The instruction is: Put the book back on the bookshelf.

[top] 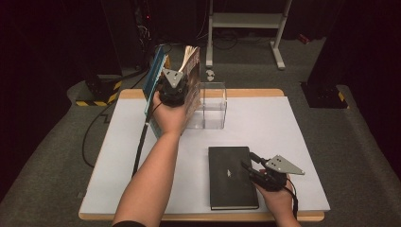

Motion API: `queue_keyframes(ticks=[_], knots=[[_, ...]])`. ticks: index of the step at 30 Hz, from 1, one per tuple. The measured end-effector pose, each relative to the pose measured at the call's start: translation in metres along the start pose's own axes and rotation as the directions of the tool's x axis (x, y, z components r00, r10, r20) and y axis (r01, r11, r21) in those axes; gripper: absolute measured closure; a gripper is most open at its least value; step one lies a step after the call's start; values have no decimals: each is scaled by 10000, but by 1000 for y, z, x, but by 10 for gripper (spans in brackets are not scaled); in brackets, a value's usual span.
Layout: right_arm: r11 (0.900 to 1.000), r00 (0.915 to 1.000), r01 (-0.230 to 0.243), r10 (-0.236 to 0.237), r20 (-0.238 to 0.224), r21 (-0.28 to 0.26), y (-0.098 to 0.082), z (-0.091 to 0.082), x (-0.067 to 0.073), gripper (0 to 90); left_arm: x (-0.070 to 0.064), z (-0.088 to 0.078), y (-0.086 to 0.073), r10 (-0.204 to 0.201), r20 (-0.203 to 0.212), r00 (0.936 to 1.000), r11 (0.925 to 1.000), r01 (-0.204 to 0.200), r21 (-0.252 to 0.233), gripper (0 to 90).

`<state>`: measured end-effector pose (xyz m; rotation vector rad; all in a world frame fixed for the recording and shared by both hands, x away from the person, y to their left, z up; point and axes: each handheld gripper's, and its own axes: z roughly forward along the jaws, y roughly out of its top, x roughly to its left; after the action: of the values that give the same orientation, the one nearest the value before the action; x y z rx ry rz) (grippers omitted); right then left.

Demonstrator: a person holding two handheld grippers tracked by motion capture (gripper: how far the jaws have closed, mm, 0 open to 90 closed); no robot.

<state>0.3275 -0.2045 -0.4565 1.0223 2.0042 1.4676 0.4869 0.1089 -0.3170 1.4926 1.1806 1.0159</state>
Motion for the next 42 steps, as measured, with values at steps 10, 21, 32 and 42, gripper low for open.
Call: queue_keyframes(ticks=[10,21,32,42], knots=[[10000,10000,27,-27,-40,-6,-1,1,0,549,-1,20,-13,-41,-178,9998,10000,43,58,838],[10000,10000,26,-26,-85,48,-1,2,1,549,-3,22,-26,-177,-82,9998,9998,177,-37,836],[9999,9998,58,-56,-177,104,-2,4,5,549,-2,7,-39,-175,-24,9998,9998,175,-30,802],[9999,9997,78,-76,-234,76,-1,4,5,549,-3,4,-48,-25,-39,10000,9994,26,351,717]])
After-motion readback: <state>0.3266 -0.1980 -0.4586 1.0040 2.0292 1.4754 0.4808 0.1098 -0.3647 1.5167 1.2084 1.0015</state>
